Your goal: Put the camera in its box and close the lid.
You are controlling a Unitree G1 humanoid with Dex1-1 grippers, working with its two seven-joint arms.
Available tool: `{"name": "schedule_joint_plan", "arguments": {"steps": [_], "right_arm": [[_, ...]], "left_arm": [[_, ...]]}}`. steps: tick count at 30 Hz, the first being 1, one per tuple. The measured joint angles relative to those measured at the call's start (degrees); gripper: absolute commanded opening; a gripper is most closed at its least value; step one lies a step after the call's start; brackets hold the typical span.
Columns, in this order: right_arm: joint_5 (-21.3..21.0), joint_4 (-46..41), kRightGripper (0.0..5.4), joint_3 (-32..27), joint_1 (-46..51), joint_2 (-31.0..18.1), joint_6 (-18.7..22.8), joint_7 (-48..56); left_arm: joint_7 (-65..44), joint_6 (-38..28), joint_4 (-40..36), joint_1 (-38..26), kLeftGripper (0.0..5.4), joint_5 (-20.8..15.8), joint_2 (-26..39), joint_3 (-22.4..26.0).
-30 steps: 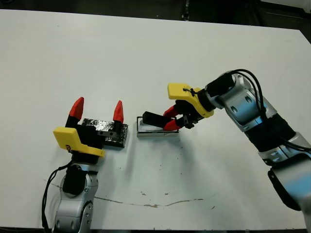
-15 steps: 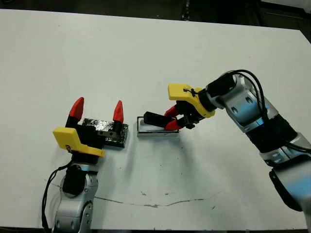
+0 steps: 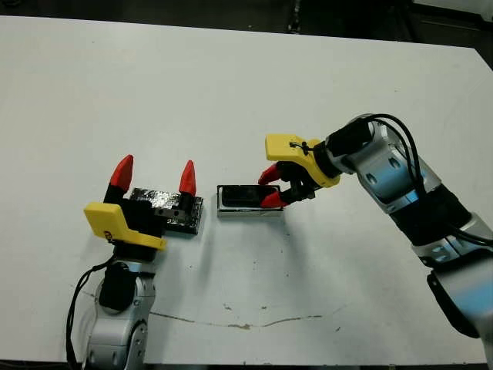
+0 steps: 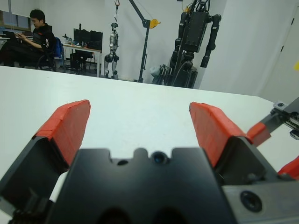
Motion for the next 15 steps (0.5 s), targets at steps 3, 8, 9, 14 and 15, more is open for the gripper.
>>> {"name": "schedule_joint_plan", "arguments": {"steps": [3,8,9,14,15], "right_arm": [[-0.8,-0.7,3.77,0.2,0.0,-0.2,-0.1,-0.4],[-1.2,-1.3,4.44,0.2,-0.1,-0.8,-1.1,-0.4],[-1.2,-1.3,4.55,0.2,-0.2,-1.0,-1.7,-0.3],[-0.2,-1.5,5.24,0.6,1.0,-2.0,-2.2,2.7],[0.4,-1.5,5.37,0.3,1.5,-2.1,-2.3,3.0]], "left_arm": [[0.0,0.0,0.0,0.0,5.40,0.0,0.0,0.0],[0.0,0.0,0.0,0.0,5.40,0.0,0.0,0.0],[0.0,0.0,0.0,0.0,5.40,0.0,0.0,0.0],[0.0,0.0,0.0,0.1,5.40,0.1,0.0,0.0],[0.0,0.0,0.0,0.1,5.40,0.0,0.0,0.0]]}}
